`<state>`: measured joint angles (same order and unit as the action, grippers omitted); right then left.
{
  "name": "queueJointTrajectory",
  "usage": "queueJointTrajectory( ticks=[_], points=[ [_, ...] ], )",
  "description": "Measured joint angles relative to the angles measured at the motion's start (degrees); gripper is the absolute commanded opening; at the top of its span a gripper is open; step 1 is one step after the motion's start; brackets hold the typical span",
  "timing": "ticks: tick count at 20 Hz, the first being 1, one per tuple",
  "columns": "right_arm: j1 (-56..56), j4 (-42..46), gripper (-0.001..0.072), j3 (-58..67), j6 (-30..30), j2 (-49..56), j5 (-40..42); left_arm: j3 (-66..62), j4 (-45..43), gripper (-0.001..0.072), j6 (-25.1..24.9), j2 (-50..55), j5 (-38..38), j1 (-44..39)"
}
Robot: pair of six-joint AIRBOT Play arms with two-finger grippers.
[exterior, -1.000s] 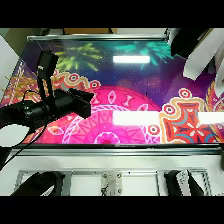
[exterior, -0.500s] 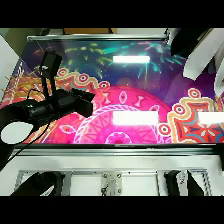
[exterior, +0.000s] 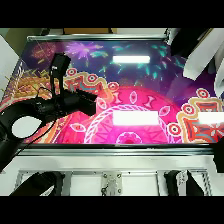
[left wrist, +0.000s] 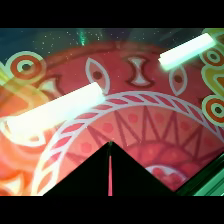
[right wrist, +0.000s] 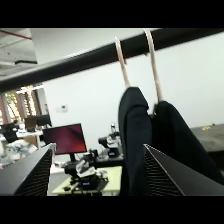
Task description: Fold the clothes and pants, and hang the long-sleeved shirts on hangers.
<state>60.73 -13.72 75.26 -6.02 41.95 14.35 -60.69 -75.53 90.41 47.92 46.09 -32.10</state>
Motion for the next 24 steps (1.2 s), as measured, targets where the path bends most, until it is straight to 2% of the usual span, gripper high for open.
queueJointTrajectory(
  ticks=[3, 5, 8, 9, 10, 13, 15, 18, 24],
  points=[
    [0.0, 0.0, 0.0611, 0.0, 0.44, -1.77, -3.13, 0.0, 0.0, 0.002, -0.02, 0.09, 0.0, 0.0],
    [-0.04, 0.07, 0.0611, 0.0, 1.29, -2.62, -9.4, 0.0, 0.0, 0.002, -0.02, 0.09, -0.02, 0.0],
    [-0.07, 0.28, 0.0604, -0.02, 5.66, -2.38, -27.02, 0.0, 0.0, 0.002, 0.0, 0.09, -0.04, 0.0],
    [-0.13, 0.52, 0.0528, 0.0, 7.89, -1.79, -34.25, 0.0, 0.0, 0.002, -0.02, 0.09, -0.04, 0.0],
    [-0.57, 1.22, 0.0483, -0.02, 10.21, -0.92, -42.03, 0.0, 0.02, 0.002, -0.02, 0.09, -0.04, 0.0],
    [-5.64, 6.99, 0.0485, -0.11, 16.87, 2.4, -60.81, 0.0, 0.02, 0.002, 0.0, 0.09, -0.04, 0.0],
    [-12.96, 14.23, 0.0485, -0.13, 21.64, 4.92, -70.16, 0.0, 0.02, 0.002, 0.0, 0.09, -0.04, 0.0],
    [-28.39, 26.21, 0.0484, -0.15, 26.75, 8.46, -78.34, 0.0, 0.02, 0.002, 0.0, 0.09, -0.04, 0.0],
    [-58.6, 44.48, 0.0482, -0.15, 31.45, 15.56, -83.19, 0.0, 0.04, 0.002, 0.0, 0.09, -0.04, 0.02]
  ],
)
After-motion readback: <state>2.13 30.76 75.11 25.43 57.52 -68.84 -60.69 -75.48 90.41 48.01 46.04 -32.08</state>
